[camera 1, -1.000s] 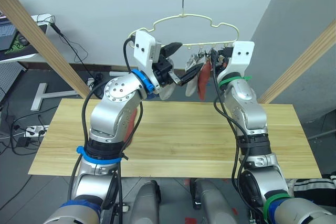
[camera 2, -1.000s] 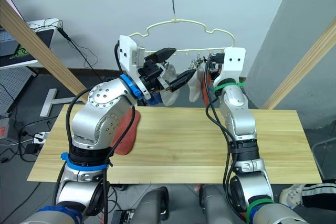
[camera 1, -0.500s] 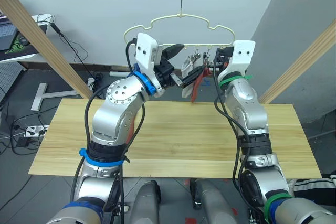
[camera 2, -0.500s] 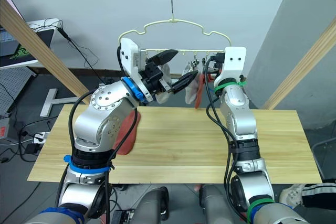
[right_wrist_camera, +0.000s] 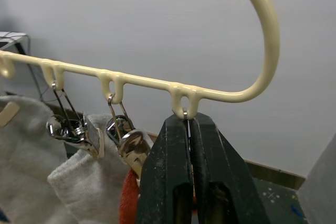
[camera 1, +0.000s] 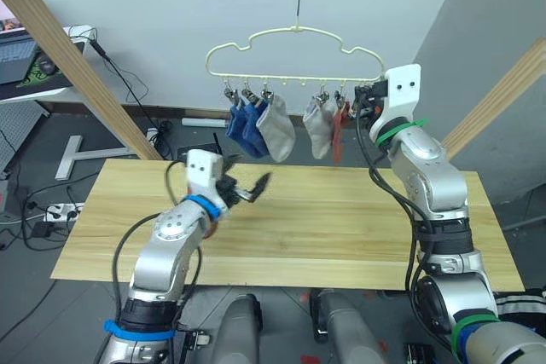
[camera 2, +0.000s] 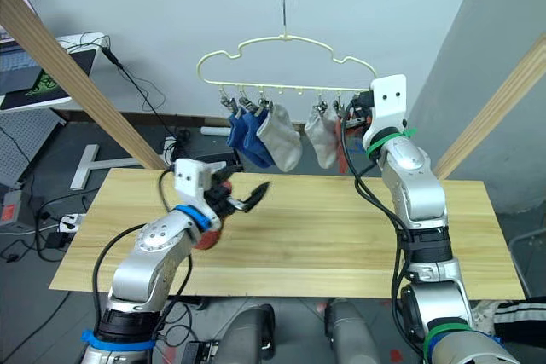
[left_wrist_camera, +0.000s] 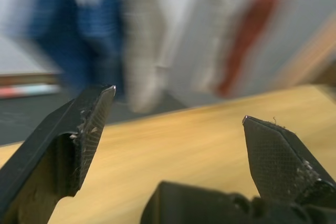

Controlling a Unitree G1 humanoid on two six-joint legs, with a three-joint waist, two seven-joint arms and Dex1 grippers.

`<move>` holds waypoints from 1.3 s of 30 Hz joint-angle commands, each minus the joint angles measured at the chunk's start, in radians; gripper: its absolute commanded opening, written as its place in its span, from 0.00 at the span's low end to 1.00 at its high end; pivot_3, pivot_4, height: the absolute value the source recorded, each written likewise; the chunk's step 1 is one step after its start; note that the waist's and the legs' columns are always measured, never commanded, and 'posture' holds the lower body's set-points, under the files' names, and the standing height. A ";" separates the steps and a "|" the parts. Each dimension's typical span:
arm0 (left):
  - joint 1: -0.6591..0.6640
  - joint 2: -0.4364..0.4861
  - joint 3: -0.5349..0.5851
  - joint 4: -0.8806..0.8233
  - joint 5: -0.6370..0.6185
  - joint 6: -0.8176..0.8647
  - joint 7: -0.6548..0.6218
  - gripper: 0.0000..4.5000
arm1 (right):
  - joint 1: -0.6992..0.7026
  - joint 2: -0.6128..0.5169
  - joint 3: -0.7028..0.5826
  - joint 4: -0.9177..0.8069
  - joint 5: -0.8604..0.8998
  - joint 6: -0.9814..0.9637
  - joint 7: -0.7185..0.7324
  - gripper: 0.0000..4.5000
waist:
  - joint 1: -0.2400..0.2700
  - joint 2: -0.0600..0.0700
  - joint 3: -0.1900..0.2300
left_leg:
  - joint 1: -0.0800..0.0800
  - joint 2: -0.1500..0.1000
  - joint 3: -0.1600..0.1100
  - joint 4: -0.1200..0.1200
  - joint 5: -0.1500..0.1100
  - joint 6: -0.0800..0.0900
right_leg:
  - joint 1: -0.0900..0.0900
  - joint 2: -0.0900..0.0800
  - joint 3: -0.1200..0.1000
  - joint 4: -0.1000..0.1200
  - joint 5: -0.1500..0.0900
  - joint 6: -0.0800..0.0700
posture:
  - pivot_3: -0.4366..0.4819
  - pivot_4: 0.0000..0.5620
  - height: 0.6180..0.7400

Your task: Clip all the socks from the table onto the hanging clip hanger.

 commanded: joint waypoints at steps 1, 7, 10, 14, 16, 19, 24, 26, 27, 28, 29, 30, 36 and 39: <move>0.003 0.067 0.073 0.236 0.095 -0.156 0.073 1.00 | 0.021 -0.045 -0.019 -0.056 -0.002 0.022 0.020 0.01 | -0.004 0.000 0.000 | 0.000 0.000 0.000 0.000 0.000 0.000 | -0.001 0.000 0.000 0.000 0.000 0.000 | 0.45 0.52 1.00; -0.098 0.066 0.108 0.474 0.078 -0.218 0.064 1.00 | 0.031 -0.046 -0.014 -0.073 -0.003 0.042 0.015 0.01 | 0.014 0.000 0.000 | -0.002 0.001 0.001 0.000 0.000 0.000 | -0.002 0.000 -0.003 0.000 0.000 -0.001 | 0.44 0.52 1.00; -0.138 0.061 0.114 0.557 0.048 -0.236 0.019 1.00 | 0.035 -0.050 -0.015 -0.082 -0.003 0.053 0.015 0.01 | 0.010 0.000 0.000 | -0.002 0.001 0.003 0.000 0.000 0.000 | -0.002 -0.003 -0.002 0.000 0.000 -0.001 | 0.44 0.53 1.00; -0.168 0.055 0.112 0.614 0.035 -0.245 -0.014 1.00 | 0.033 -0.054 -0.016 -0.083 -0.005 0.058 0.014 0.01 | 0.004 -0.001 0.000 | -0.003 0.000 0.003 -0.001 0.000 0.000 | -0.002 -0.004 -0.003 -0.001 0.000 0.000 | 0.44 0.54 1.00; -0.179 0.051 0.107 0.636 0.028 -0.242 -0.035 1.00 | 0.031 -0.054 -0.016 -0.083 -0.006 0.060 0.012 0.01 | 0.004 -0.001 0.000 | -0.003 0.001 0.002 -0.001 0.000 0.000 | -0.002 -0.004 -0.004 0.000 0.000 0.000 | 0.43 0.54 1.00; -0.194 0.040 0.105 0.675 0.028 -0.243 -0.042 1.00 | 0.031 -0.055 -0.017 -0.086 -0.007 0.064 0.010 0.01 | 0.004 -0.001 0.000 | -0.003 0.001 0.001 -0.001 0.000 0.000 | -0.002 -0.003 -0.005 0.000 0.000 0.000 | 0.43 0.54 1.00; -0.218 0.046 0.068 0.782 0.077 -0.276 -0.058 1.00 | 0.033 -0.062 -0.013 -0.094 -0.011 0.072 0.015 0.01 | 0.002 -0.001 0.000 | -0.002 0.000 0.002 -0.001 0.000 0.000 | -0.002 -0.003 -0.004 0.000 0.000 0.000 | 0.42 0.55 1.00; -0.221 0.055 0.041 0.807 0.103 -0.283 -0.074 1.00 | 0.033 -0.065 -0.013 -0.097 -0.011 0.074 0.015 0.01 | 0.003 -0.001 0.000 | -0.002 0.000 0.002 -0.001 0.000 0.000 | -0.002 -0.003 -0.004 0.000 0.000 0.000 | 0.42 0.55 1.00; -0.222 0.056 0.036 0.814 0.108 -0.280 -0.081 0.92 | 0.033 -0.067 -0.013 -0.097 -0.010 0.075 0.016 0.00 | 0.003 -0.001 0.000 | -0.002 0.001 0.002 -0.001 0.000 0.000 | -0.002 -0.003 -0.004 0.000 0.000 0.000 | 0.42 0.55 1.00; -0.223 0.057 0.034 0.820 0.110 -0.279 -0.087 0.87 | 0.032 -0.068 -0.013 -0.099 -0.010 0.075 0.015 0.00 | 0.002 -0.001 0.000 | -0.002 0.001 0.002 -0.001 0.000 0.000 | -0.002 -0.003 -0.004 0.000 0.000 0.000 | 0.41 0.55 1.00; -0.224 0.057 0.036 0.825 0.107 -0.281 -0.088 0.81 | 0.032 -0.070 -0.012 -0.099 -0.011 0.074 0.017 0.00 | 0.002 -0.001 0.000 | -0.002 0.001 0.002 -0.001 0.000 0.000 | -0.002 -0.003 -0.004 0.000 0.000 0.000 | 0.41 0.55 1.00; -0.225 0.056 0.039 0.827 0.104 -0.285 -0.089 0.74 | 0.032 -0.072 -0.011 -0.099 -0.012 0.073 0.018 0.00 | 0.002 -0.001 0.000 | -0.002 0.001 0.002 -0.001 0.000 0.000 | -0.002 -0.003 -0.004 0.000 0.000 0.000 | 0.41 0.55 1.00; -0.227 0.035 0.078 0.791 0.046 -0.255 -0.107 0.33 | 0.023 -0.077 -0.016 -0.091 -0.005 0.070 0.023 0.00 | 0.002 -0.001 0.000 | -0.002 0.001 0.002 -0.001 0.000 0.000 | -0.002 -0.003 -0.004 0.000 0.000 0.000 | 0.41 0.55 1.00; -0.224 0.031 0.082 0.771 0.036 -0.244 -0.114 0.12 | 0.018 -0.077 -0.018 -0.083 -0.002 0.066 0.026 0.00 | 0.002 -0.001 0.000 | -0.002 0.001 0.002 -0.001 0.000 0.000 | -0.002 -0.003 -0.004 0.000 0.000 0.000 | 0.41 0.56 1.00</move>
